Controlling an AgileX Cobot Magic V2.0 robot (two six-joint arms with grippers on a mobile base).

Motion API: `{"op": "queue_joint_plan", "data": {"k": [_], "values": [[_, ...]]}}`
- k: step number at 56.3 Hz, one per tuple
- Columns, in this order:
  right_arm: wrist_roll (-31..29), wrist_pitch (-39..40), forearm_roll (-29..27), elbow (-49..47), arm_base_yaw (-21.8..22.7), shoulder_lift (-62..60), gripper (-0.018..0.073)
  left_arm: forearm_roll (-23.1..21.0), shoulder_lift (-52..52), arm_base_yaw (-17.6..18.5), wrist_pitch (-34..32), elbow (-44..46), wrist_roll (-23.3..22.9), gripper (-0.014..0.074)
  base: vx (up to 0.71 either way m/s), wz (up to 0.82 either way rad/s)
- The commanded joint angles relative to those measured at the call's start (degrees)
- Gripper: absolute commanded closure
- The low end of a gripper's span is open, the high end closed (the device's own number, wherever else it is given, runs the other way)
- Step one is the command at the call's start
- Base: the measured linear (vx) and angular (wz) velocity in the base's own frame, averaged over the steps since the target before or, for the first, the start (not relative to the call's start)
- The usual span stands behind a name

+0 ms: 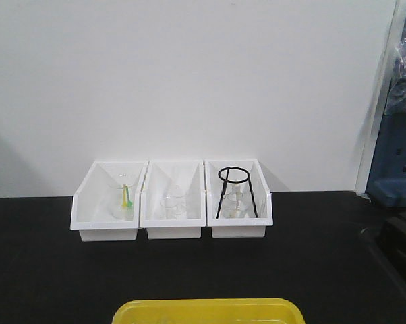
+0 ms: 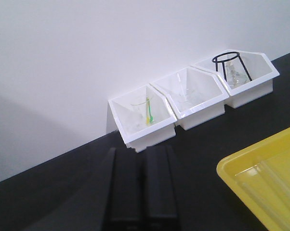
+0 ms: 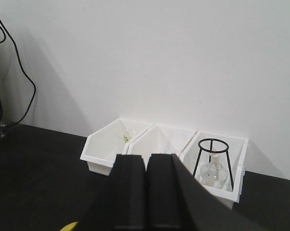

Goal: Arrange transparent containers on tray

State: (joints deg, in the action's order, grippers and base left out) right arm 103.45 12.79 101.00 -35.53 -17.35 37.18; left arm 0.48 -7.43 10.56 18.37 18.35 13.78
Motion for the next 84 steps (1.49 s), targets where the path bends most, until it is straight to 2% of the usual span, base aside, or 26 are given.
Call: {"op": "queue_joint_plan", "data": {"k": [1, 26, 40, 84], "values": [[-0.7, -1.1, 1.7, -1.5, 0.2, -0.1, 0.0572, 0.1, -0.7, 0.0, -4.9, -0.3, -0.1, 0.0602, 0.0, 0.0], [-0.7, -1.1, 1.7, -1.5, 0.2, -0.1, 0.0572, 1.0, -0.7, 0.0, -4.9, -11.5, -0.1, 0.0602, 0.0, 0.0], [-0.7, -1.1, 1.7, -1.5, 0.2, -0.1, 0.0572, 0.5, -0.7, 0.0, -4.9, -22.1, -0.1, 0.0602, 0.0, 0.0], [-0.7, -1.1, 1.7, -1.5, 0.2, -0.1, 0.0572, 1.2, -0.7, 0.0, -4.9, -22.0, -0.1, 0.0602, 0.0, 0.0]]}}
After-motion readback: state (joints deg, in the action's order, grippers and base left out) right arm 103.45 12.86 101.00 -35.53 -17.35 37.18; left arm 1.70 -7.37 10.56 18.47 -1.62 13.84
